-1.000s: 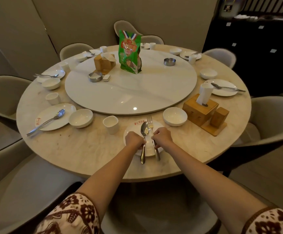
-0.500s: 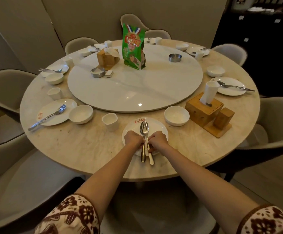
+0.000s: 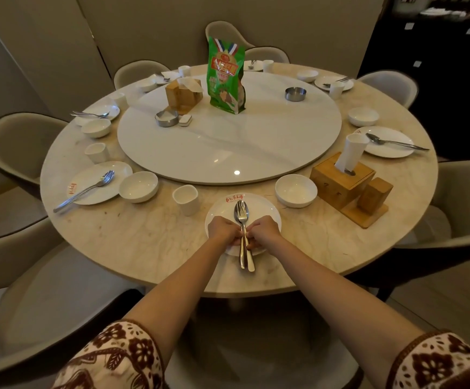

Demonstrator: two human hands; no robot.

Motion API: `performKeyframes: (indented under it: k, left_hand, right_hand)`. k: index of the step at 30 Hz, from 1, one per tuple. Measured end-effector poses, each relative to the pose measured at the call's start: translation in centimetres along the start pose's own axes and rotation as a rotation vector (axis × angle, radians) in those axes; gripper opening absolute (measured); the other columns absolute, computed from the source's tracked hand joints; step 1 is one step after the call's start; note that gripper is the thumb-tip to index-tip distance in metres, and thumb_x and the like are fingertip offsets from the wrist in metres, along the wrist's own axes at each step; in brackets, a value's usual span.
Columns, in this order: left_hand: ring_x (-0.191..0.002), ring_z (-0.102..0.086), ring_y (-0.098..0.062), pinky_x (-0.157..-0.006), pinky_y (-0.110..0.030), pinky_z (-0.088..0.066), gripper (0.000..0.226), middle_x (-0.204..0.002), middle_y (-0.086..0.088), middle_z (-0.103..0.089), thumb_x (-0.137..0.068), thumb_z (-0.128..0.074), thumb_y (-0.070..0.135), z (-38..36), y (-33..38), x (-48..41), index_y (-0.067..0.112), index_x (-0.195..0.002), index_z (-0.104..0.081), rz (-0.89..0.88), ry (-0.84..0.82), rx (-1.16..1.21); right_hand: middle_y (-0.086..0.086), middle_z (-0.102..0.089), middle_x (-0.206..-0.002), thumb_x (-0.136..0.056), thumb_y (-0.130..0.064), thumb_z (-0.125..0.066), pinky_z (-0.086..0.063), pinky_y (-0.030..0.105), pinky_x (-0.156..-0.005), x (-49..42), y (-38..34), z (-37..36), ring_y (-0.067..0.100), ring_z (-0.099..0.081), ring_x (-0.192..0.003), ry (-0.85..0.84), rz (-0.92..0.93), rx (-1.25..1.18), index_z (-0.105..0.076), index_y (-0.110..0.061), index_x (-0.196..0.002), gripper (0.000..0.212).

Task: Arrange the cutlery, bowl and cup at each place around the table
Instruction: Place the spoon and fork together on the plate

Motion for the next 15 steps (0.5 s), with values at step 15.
performKeyframes:
  k: [15]
  left_hand:
    - [-0.099,-0.062,-0.022,-0.074,-0.024,-0.042,0.020,-0.102,-0.006,-0.067,-0.079,-0.066,0.006,-0.3,4.1,0.2,0.007,-0.099,-0.070,-0.361,0.229,-0.381]
  right_hand:
    - [0.010,-0.067,-0.078,-0.090,-0.008,-0.060,-0.054,0.029,-0.057,-0.1,-0.5,6.1,0.020,-0.063,-0.066,0.308,0.197,-0.034,-0.070,-0.004,-0.093,0.011]
Point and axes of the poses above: each hand's wrist, its own x-axis away from the middle knuckle, its own z-axis out of the back of the hand, y = z × x, the point moved 8 cm from there along -x, towards the middle knuckle
